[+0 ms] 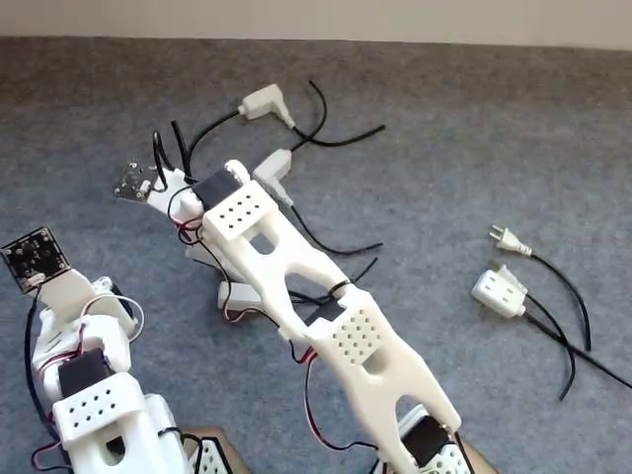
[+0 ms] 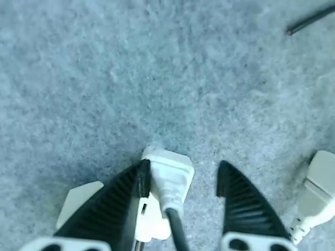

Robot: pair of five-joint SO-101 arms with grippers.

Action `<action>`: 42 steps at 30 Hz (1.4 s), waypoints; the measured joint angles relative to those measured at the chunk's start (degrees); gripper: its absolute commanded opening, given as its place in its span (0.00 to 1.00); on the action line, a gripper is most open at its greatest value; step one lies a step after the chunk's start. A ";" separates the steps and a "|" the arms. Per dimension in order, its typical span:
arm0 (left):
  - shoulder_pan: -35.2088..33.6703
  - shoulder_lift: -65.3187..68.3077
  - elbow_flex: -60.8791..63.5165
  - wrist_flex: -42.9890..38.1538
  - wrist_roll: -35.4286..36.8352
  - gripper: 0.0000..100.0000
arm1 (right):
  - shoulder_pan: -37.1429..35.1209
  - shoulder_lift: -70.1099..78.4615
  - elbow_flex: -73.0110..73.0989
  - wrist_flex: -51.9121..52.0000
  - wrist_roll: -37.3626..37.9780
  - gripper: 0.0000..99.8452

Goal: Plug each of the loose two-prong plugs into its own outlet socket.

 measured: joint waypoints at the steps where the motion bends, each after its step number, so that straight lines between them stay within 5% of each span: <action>1: 0.00 0.00 0.00 0.00 0.00 0.01 | 0.00 0.09 -0.35 0.26 0.00 0.22; 28: 0.00 0.00 0.00 0.00 0.00 0.01 | 1.49 0.35 6.86 -1.93 0.00 0.25; 34: 0.00 0.00 0.00 0.00 0.00 0.01 | 3.08 2.55 6.51 -3.43 2.90 0.06; 42: 0.00 0.00 0.00 0.00 0.00 0.01 | 4.31 3.60 0.09 2.46 3.52 0.06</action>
